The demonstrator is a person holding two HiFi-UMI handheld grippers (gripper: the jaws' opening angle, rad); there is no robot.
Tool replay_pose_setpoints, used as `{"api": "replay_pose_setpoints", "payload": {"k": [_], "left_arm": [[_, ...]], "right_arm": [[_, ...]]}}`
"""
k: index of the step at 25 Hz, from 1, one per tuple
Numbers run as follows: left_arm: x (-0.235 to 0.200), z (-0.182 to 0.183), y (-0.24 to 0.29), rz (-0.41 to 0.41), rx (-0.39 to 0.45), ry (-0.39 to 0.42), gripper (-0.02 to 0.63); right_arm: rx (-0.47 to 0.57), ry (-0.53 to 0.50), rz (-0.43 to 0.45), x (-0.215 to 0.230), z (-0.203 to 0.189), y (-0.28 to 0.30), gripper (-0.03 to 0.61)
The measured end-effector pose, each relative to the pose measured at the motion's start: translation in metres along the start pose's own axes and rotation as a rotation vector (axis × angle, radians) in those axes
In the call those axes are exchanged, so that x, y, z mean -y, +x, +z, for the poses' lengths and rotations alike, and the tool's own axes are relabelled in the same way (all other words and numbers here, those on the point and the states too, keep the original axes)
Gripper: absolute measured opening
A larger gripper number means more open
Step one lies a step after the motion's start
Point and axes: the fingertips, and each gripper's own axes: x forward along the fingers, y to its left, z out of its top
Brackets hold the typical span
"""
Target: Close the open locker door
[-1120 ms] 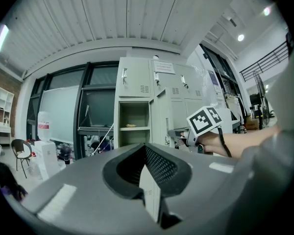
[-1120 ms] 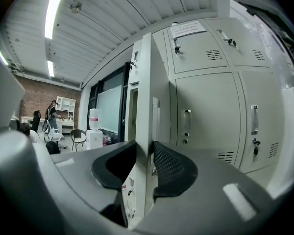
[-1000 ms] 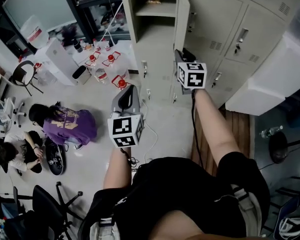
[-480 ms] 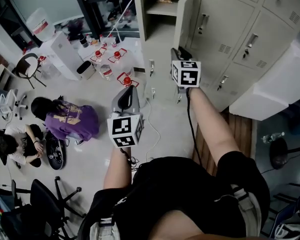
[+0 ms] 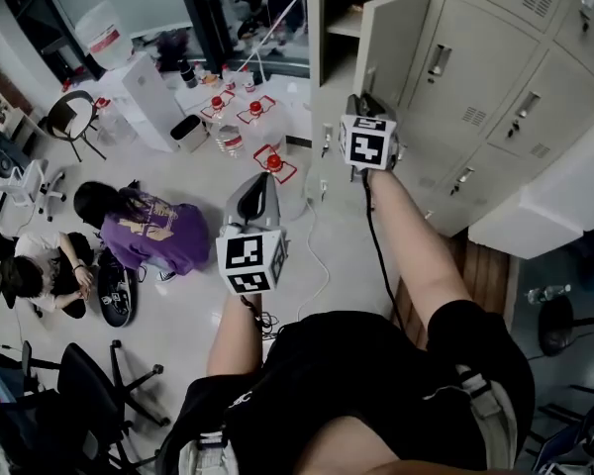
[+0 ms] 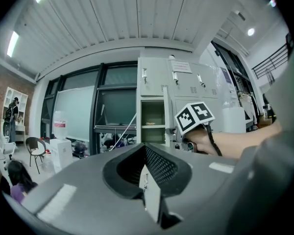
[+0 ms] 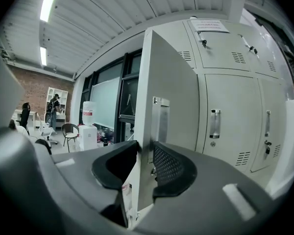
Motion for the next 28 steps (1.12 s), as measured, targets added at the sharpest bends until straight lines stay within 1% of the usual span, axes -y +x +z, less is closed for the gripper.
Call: {"api": "replay_pose_setpoints", "payload": {"k": [4,13,22,24,26,28], "left_arm": [[-0.023,0.0,0.001,0.019,0.006,0.008,0.0],[-0.07,-0.002,0.005,0.059,0.002,0.012,0.0],[-0.099,-0.01,0.01,0.088,-0.021,0.009,0.0],[-0.104,-0.012,0.009,0.097,-0.028,0.01,0.0],[-0.11,-0.015,0.008,0.109,-0.037,0.01,0.0],[-0.116,-0.018,0.007,0.123,-0.047,0.01,0.0]], "right_arm": [[0.01,0.003,-0.013,-0.012,0.005,0.019,0.11],[-0.001,-0.002,-0.019,-0.039,0.015,0.071,0.098],[-0.024,-0.015,-0.039,-0.053,0.024,0.125,0.089],[-0.043,-0.022,-0.058,-0.051,0.024,0.137,0.084],[-0.052,-0.032,-0.088,-0.047,0.025,0.147,0.031],[-0.041,-0.039,-0.085,-0.045,0.027,0.159,0.031]]}}
